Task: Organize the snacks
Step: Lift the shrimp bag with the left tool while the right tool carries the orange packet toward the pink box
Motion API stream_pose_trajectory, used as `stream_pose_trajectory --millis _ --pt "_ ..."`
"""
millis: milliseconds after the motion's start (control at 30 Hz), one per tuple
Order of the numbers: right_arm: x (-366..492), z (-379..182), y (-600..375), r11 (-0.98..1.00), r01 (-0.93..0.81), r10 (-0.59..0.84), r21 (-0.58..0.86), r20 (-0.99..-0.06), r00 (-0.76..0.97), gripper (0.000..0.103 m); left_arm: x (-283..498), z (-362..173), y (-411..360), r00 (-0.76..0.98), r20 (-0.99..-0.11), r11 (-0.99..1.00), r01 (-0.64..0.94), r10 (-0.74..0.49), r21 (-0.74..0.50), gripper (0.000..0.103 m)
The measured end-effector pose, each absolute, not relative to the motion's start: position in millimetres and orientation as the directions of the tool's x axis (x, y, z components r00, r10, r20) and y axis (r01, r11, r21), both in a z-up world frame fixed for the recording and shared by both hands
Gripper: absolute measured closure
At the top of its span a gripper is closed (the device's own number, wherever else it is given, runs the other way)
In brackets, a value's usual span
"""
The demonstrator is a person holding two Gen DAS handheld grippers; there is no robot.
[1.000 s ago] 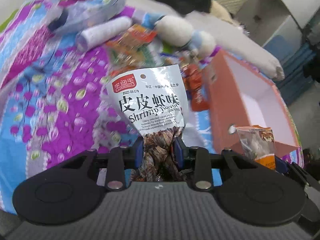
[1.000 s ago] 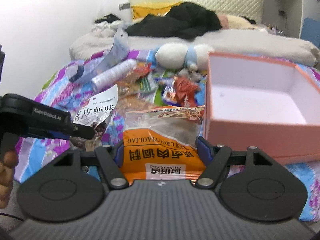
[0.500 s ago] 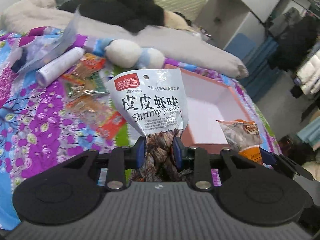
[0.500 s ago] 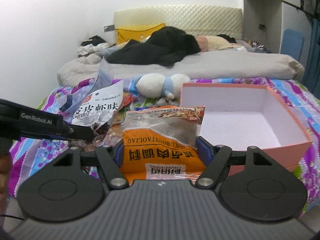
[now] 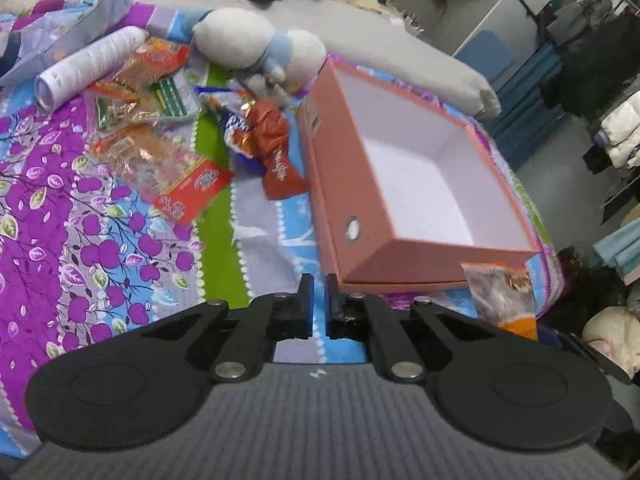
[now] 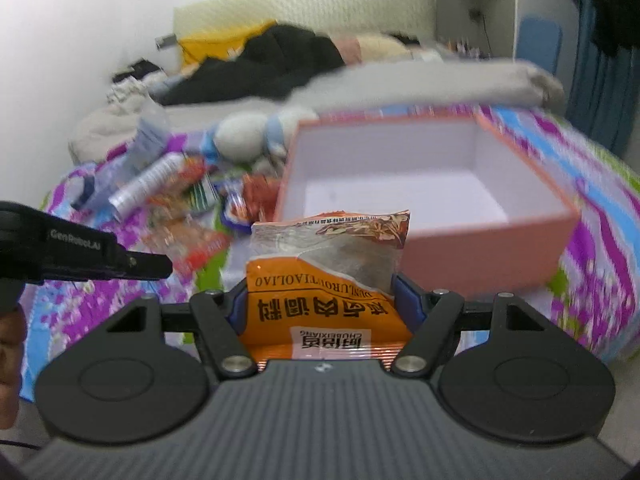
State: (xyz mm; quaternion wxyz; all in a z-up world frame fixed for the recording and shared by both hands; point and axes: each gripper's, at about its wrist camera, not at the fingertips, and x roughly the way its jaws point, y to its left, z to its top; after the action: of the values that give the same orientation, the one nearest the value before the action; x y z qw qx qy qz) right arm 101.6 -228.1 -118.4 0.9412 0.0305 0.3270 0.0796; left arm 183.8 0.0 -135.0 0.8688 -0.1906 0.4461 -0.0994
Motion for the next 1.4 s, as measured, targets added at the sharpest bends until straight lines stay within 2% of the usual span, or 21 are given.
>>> stream_pose_trajectory --millis 300,600,667,733,833,1000,1167,1400 --pt "102 -158 -233 0.986 -0.111 0.164 0.121 -0.697 0.698 0.030 185 -188 7 0.450 -0.811 0.914 0.031 -0.373 -0.404 0.096" --pt "101 -170 -232 0.985 -0.131 0.174 0.116 -0.726 0.665 0.030 147 -234 6 0.246 -0.887 0.920 0.128 -0.391 -0.370 0.094" --pt "100 -172 -229 0.984 -0.138 0.179 0.117 -0.728 0.662 0.030 139 -245 9 0.172 -0.889 0.905 0.129 -0.423 -0.406 0.085" --pt "99 -174 -227 0.982 -0.142 0.189 0.127 -0.733 0.653 0.030 129 -255 10 0.110 -0.891 0.894 0.135 -0.441 -0.426 0.062" --pt "97 -177 -224 0.979 -0.147 0.201 0.138 -0.737 0.645 0.030 115 -264 0 0.045 -0.907 0.896 0.187 -0.418 -0.404 0.039" --pt "96 -178 -224 0.978 -0.150 0.207 0.144 -0.737 0.643 0.030 106 -279 -22 -0.068 -0.926 0.888 0.267 -0.370 -0.375 0.038" --pt "95 -179 -228 0.979 -0.142 0.203 0.146 -0.737 0.644 0.030 109 -301 -48 -0.169 -0.952 0.885 0.356 -0.254 -0.299 0.038" --pt "94 -183 -233 0.979 -0.120 0.203 0.165 -0.740 0.641 0.030 115 -328 -54 -0.256 -0.956 0.897 0.376 -0.142 -0.233 0.038"
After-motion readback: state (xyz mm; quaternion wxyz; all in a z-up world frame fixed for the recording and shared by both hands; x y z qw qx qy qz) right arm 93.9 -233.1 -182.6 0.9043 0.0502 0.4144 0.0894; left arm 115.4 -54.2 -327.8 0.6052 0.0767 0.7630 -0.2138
